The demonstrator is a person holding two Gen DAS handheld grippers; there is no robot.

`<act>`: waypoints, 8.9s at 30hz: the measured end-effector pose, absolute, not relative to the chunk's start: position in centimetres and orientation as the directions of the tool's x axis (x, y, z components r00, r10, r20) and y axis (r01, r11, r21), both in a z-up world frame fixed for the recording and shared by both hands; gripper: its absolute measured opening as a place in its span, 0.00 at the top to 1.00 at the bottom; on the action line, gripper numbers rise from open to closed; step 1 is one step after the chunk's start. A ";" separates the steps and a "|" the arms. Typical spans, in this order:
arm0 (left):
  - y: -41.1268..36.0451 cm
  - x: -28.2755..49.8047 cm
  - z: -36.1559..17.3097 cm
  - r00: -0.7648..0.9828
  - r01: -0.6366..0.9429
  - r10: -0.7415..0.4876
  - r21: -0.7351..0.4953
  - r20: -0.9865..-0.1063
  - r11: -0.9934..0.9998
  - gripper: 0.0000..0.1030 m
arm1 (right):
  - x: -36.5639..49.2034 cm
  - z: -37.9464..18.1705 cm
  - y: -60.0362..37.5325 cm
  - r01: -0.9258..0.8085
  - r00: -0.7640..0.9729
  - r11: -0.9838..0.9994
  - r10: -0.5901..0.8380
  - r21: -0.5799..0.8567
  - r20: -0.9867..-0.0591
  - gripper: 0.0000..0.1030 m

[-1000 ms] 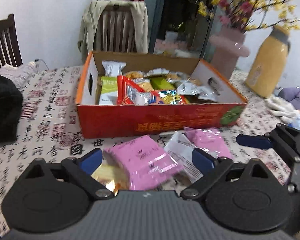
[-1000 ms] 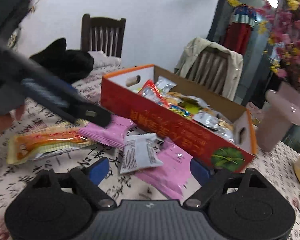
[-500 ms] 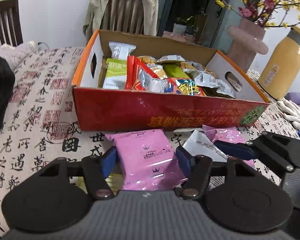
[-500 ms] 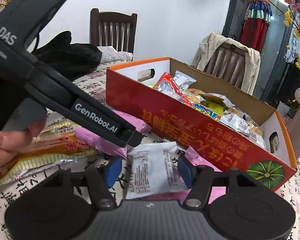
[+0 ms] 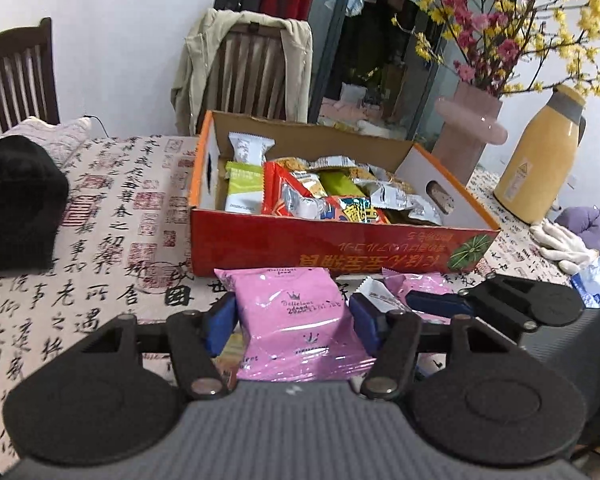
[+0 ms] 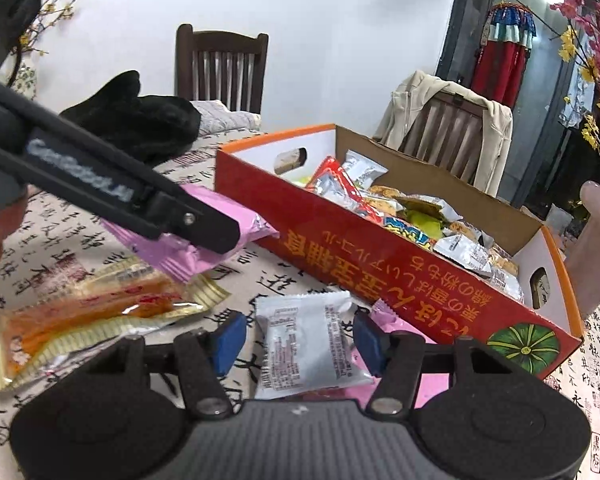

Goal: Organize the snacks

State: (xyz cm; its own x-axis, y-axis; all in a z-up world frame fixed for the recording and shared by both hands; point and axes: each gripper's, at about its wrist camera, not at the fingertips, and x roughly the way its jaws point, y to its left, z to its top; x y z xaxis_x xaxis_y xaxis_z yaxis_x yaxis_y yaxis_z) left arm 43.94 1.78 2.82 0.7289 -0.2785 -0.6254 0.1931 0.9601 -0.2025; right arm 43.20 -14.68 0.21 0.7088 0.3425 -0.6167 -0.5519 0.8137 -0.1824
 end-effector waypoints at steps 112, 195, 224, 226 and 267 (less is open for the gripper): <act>-10.5 59.2 2.9 0.696 0.258 -0.392 -0.300 -0.601 0.918 0.40 | 53.5 3.5 -27.1 -0.217 0.833 0.969 0.120 -0.120 -0.540 0.54; 6.1 26.5 1.4 0.784 0.032 -0.205 -0.292 -0.585 0.956 0.23 | 27.7 5.9 -22.8 -0.368 0.782 0.926 0.356 0.082 -0.512 0.17; 8.1 33.2 -3.2 0.730 0.080 -0.395 -0.504 -0.557 0.860 0.77 | 40.3 -1.5 -18.9 -0.373 0.685 0.892 0.450 0.255 -0.573 0.92; 7.4 32.9 -2.9 0.731 0.096 -0.378 -0.463 -0.568 0.881 0.77 | 39.6 -1.4 -19.0 -0.374 0.689 0.896 0.441 0.238 -0.575 0.93; -0.1 37.9 -1.0 0.695 0.395 -0.349 -0.072 -0.628 0.916 0.70 | 45.8 0.3 -23.5 -0.262 0.725 0.950 0.310 0.171 -0.614 0.35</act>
State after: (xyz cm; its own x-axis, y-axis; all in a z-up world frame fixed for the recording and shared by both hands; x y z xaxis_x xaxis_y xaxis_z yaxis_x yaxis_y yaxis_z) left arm 37.91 -0.06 -0.99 0.6955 -0.3490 -0.6281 0.3948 0.9159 -0.0718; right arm 45.78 -23.50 0.26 0.7254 0.3103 -0.6145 -0.2619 0.9499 0.1705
